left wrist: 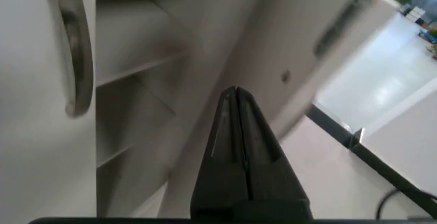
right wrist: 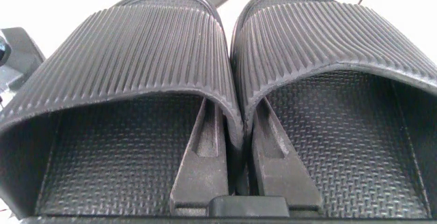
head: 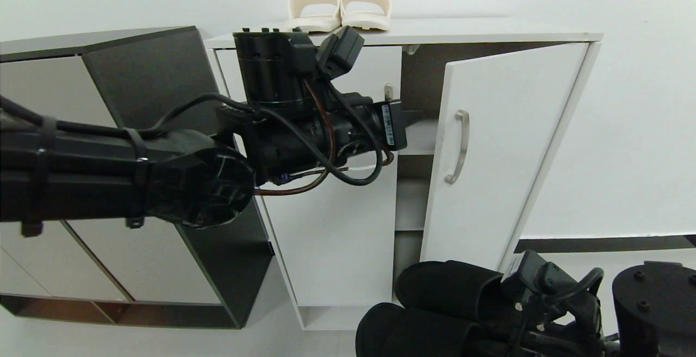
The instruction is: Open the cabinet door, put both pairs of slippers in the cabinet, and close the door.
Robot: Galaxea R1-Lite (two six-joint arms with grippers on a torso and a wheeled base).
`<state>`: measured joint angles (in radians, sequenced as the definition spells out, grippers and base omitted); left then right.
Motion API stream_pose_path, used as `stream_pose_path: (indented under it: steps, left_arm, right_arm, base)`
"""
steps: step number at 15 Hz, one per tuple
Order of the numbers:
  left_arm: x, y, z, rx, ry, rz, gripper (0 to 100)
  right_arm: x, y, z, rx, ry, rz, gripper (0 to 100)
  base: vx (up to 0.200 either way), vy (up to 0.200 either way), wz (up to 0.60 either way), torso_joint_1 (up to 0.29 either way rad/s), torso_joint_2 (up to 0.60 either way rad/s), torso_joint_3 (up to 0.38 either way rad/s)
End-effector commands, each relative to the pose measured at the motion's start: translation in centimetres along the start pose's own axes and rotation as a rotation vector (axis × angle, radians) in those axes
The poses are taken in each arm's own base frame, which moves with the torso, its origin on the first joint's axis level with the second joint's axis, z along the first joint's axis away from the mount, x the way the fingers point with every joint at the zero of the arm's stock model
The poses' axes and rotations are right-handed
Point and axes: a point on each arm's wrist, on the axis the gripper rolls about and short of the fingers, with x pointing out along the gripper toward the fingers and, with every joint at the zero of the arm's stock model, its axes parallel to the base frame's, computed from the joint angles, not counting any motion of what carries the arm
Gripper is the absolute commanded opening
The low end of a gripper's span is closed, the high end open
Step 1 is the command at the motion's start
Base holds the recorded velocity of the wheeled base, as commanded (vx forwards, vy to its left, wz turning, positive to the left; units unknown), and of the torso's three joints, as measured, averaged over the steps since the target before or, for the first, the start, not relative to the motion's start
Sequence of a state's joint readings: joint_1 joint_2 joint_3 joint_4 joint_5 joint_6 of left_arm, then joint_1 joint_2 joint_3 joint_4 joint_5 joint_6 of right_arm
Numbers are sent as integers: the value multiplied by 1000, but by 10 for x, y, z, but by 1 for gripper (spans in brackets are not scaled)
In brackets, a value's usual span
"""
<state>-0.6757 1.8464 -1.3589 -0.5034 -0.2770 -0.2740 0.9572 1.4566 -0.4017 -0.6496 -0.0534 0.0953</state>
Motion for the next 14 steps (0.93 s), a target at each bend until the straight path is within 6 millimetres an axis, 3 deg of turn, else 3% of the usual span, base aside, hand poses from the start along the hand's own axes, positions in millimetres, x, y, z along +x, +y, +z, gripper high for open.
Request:
stream_pose_path:
  steps: [1,4,6,11,14]
  left_arm:
    - [24,12,-13,-9,24,10,0]
    - [36,15,-13,-7,15,8,0]
    - [37,13,-11,-7,18,4,0]
    - [28,-55,-24,3,27,-158,0]
    - [23,-58,-22,10,-14,-137,0]
  right_arm:
    - [1,0,-1,-1,7,-1,0]
    - [4,0,-4,-2,24,-1,0]
    - [4,3,-8,-10,39,13,0]
    - [5,9,-11,-17,54,35,0]
    - [6,6,-8,-3,39,18,0]
  base:
    - [0,0,0,0,0,0]
    - [0,0,0,0,0,0]
    - [-200,0,0,5,2,-2]
    - [-200,0,0,1,2,2]
    - [-133,0,0,2,3,2]
